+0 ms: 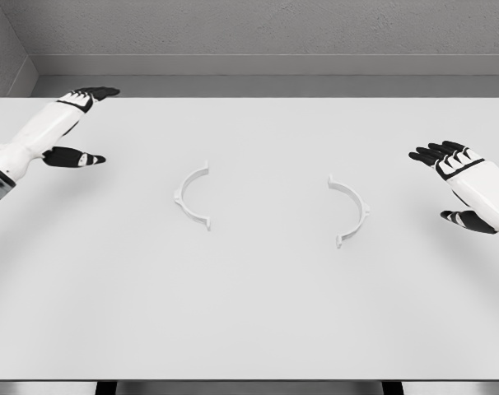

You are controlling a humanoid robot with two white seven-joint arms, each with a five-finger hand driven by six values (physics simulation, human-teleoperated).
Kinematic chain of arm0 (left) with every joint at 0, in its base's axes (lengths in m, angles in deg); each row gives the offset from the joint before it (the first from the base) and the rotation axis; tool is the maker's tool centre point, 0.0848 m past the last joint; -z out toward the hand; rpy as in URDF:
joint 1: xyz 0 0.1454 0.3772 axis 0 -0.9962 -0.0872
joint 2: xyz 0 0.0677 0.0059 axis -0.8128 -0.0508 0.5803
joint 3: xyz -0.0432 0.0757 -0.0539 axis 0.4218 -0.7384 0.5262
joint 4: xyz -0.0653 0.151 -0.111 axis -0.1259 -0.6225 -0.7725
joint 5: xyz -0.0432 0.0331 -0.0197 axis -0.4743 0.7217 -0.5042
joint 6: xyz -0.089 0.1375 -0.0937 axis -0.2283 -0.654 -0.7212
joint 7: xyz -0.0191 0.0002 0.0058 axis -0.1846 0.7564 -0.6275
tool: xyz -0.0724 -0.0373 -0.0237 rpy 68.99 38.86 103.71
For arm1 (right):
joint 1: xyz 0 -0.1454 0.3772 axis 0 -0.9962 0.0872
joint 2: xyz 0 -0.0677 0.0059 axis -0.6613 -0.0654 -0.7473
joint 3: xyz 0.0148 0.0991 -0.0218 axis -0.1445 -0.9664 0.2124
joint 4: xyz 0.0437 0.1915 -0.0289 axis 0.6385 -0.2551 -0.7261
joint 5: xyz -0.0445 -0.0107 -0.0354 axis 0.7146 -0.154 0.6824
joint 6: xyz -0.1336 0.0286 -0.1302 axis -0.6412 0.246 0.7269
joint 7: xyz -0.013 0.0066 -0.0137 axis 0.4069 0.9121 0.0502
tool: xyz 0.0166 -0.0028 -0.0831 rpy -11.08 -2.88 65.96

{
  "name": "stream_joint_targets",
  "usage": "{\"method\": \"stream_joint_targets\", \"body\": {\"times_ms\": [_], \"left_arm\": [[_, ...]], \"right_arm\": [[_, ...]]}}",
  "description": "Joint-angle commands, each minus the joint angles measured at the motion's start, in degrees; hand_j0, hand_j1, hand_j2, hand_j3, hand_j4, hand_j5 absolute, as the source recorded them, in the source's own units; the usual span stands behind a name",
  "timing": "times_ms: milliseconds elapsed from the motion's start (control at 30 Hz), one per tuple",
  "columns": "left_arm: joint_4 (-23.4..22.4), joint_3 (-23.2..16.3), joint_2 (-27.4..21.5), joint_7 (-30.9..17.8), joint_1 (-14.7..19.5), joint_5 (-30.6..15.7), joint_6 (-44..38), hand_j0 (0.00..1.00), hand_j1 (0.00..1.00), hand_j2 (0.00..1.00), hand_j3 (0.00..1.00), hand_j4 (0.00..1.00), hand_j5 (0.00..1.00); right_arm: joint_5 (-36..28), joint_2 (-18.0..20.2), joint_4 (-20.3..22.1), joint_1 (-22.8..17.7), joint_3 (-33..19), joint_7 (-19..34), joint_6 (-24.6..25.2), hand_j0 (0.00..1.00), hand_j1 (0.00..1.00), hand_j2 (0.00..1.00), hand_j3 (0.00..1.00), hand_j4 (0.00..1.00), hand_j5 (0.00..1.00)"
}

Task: Assemble PVC drainage pipe clamps

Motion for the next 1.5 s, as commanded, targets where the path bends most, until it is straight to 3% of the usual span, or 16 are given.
{"method": "stream_joint_targets", "body": {"times_ms": [0,100,167,233,300,400,500,533,667,967,1067,1233,1467], "left_arm": [[0.30,0.01,0.13,0.03,-0.09,1.51,-0.01,1.00,1.00,1.00,1.00,1.00,1.00],[0.39,0.01,1.18,0.03,-0.09,1.78,-0.01,1.00,1.00,1.00,1.00,1.00,1.00],[0.39,0.01,1.18,0.03,-0.09,1.78,-0.01,1.00,1.00,1.00,1.00,1.00,1.00],[1.26,-0.08,1.36,0.03,-0.44,1.87,-0.01,1.00,1.00,1.00,1.00,1.00,1.00],[1.44,-0.08,2.41,0.03,-0.44,2.48,-0.01,1.00,1.00,1.00,1.00,1.00,1.00],[1.44,-0.08,3.82,0.03,-0.44,4.15,-0.01,1.00,1.00,1.00,1.00,1.00,1.00],[1.44,-0.08,3.82,0.03,-0.44,4.15,-0.01,1.00,1.00,1.00,1.00,1.00,1.00],[1.35,-0.34,5.22,0.03,-0.44,5.82,-0.01,1.00,1.00,1.00,1.00,1.00,1.00],[1.35,-2.19,6.89,0.03,0.00,8.19,-0.01,1.00,1.00,1.00,1.00,1.00,1.00],[-1.19,-3.06,9.27,0.03,0.18,8.19,-0.01,1.00,1.00,1.00,1.00,1.00,1.00],[-3.92,-3.33,10.23,0.03,0.18,8.19,-0.01,1.00,1.00,1.00,1.00,1.00,1.00],[-4.80,-3.94,11.38,0.03,0.18,8.28,-0.01,1.00,1.00,1.00,1.00,1.00,1.00],[-5.06,-4.21,12.96,0.03,0.26,8.55,-0.01,1.00,1.00,1.00,1.00,1.00,1.00]], "right_arm": [[-0.33,0.05,0.10,0.09,0.07,-0.09,0.08,1.00,1.00,1.00,1.00,1.00,1.00],[-0.33,-0.30,0.01,1.23,0.51,-0.09,0.08,1.00,1.00,1.00,1.00,1.00,1.00],[-0.24,-0.65,-0.25,4.21,5.34,-0.09,0.08,1.00,1.00,1.00,1.00,1.00,1.00],[4.24,-0.83,-0.78,9.23,12.55,-0.09,5.54,1.00,1.00,1.00,1.00,1.00,1.00],[5.91,-1.26,-1.40,11.51,16.15,0.00,8.71,1.00,1.00,1.00,1.00,1.00,1.00],[9.51,-2.32,-5.44,14.50,18.96,-0.18,11.87,1.00,1.00,1.00,1.00,1.00,1.00],[9.51,-2.32,-5.44,14.50,18.97,-0.18,11.87,1.00,1.00,1.00,1.00,1.00,1.00],[12.68,-2.76,-7.90,16.87,22.04,-0.09,14.51,1.00,1.00,1.00,1.00,1.00,1.00],[14.17,-2.50,-8.17,16.52,24.06,-0.09,14.42,1.00,1.00,1.00,1.00,1.00,1.00],[14.35,-2.14,-7.29,15.56,25.03,1.31,14.07,1.00,1.00,1.00,1.00,1.00,1.00],[14.35,-2.14,-5.53,15.03,25.03,1.67,14.07,1.00,1.00,1.00,1.00,1.00,1.00],[13.91,-1.97,-2.45,14.33,24.24,2.63,13.89,1.00,1.00,1.00,1.00,1.00,1.00],[13.56,-1.09,-2.01,14.15,24.33,3.07,13.89,1.00,1.00,1.00,1.00,1.00,1.00]]}}
